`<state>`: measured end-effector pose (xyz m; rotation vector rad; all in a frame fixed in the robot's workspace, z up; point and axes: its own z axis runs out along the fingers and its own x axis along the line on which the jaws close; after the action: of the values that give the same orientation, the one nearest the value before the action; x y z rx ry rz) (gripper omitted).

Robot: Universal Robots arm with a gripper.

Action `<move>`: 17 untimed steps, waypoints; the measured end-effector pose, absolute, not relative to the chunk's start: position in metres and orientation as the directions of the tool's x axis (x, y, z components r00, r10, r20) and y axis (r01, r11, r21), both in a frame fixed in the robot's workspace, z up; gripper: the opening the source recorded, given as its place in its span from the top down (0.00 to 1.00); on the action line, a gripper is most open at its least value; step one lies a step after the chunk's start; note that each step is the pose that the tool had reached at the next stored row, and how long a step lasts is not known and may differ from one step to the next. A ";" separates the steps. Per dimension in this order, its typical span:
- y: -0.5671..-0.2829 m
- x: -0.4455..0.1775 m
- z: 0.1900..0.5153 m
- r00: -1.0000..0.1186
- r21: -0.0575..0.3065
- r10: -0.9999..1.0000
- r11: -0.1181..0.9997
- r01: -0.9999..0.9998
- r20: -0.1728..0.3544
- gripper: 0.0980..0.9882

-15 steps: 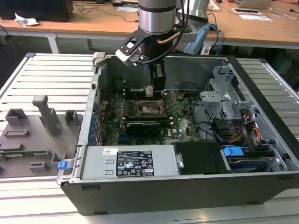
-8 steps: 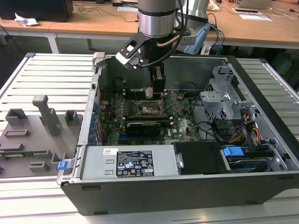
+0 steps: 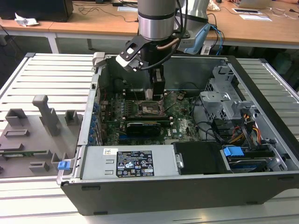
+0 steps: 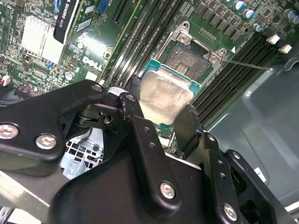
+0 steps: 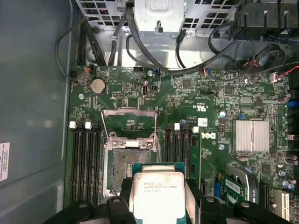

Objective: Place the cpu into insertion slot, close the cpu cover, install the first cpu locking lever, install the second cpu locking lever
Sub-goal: 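Place the cpu into insertion slot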

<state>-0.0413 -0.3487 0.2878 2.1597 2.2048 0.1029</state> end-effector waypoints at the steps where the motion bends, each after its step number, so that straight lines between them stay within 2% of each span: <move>1: -0.349 -0.041 0.287 -0.021 0.085 1.000 0.020 0.996 0.008 0.52; 17: -0.348 -0.041 0.270 -0.021 0.084 1.000 0.020 0.996 0.008 0.52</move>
<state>-0.0413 -0.3482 0.2697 2.1599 2.2052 0.1020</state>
